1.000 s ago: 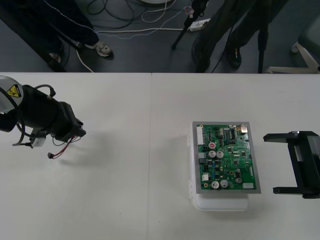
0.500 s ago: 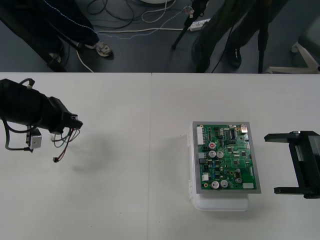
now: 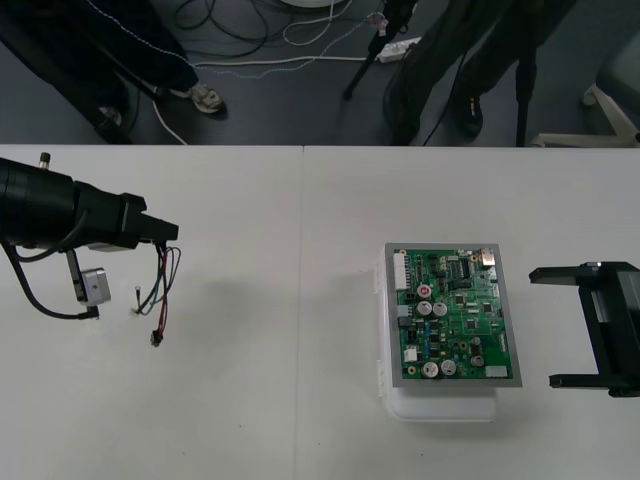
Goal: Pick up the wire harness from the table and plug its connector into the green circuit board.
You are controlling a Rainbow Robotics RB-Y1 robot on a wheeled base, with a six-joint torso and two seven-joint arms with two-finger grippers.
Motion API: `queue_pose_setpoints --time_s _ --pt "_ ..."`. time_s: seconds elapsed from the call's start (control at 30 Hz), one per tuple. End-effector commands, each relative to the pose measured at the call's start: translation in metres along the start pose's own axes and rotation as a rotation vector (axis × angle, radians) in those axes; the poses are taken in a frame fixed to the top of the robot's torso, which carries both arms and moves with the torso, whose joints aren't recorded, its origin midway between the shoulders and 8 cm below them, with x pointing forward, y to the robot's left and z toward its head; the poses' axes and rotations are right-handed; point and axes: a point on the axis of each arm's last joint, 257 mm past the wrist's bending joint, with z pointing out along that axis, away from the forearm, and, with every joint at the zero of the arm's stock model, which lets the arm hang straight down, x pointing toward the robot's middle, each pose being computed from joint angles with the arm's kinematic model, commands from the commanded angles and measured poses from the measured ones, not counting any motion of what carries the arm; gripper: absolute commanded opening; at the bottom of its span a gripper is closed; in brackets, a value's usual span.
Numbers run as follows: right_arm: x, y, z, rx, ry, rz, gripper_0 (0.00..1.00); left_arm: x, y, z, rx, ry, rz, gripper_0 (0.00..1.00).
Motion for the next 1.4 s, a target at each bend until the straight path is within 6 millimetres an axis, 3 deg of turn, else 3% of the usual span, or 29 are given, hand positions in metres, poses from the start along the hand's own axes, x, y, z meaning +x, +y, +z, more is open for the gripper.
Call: queue_pose_setpoints --time_s 0.03,0.27,0.9,1.4 --pt "-0.011 0.001 -0.006 -0.025 0.017 -0.061 1.0 -0.004 0.025 0.004 -0.074 0.006 -0.184 0.0" --pt "-0.011 0.001 -0.006 -0.026 0.018 -0.065 1.0 -0.004 0.045 0.007 -0.176 0.01 -0.405 0.0" --pt "-0.011 0.001 -0.005 -0.027 0.018 -0.06 1.0 0.004 0.077 0.022 -0.366 -0.007 -0.944 0.0" --pt "-0.01 0.001 -0.006 -0.025 0.018 -0.053 1.0 -0.03 0.105 0.024 -0.418 -0.238 -1.305 0.0"
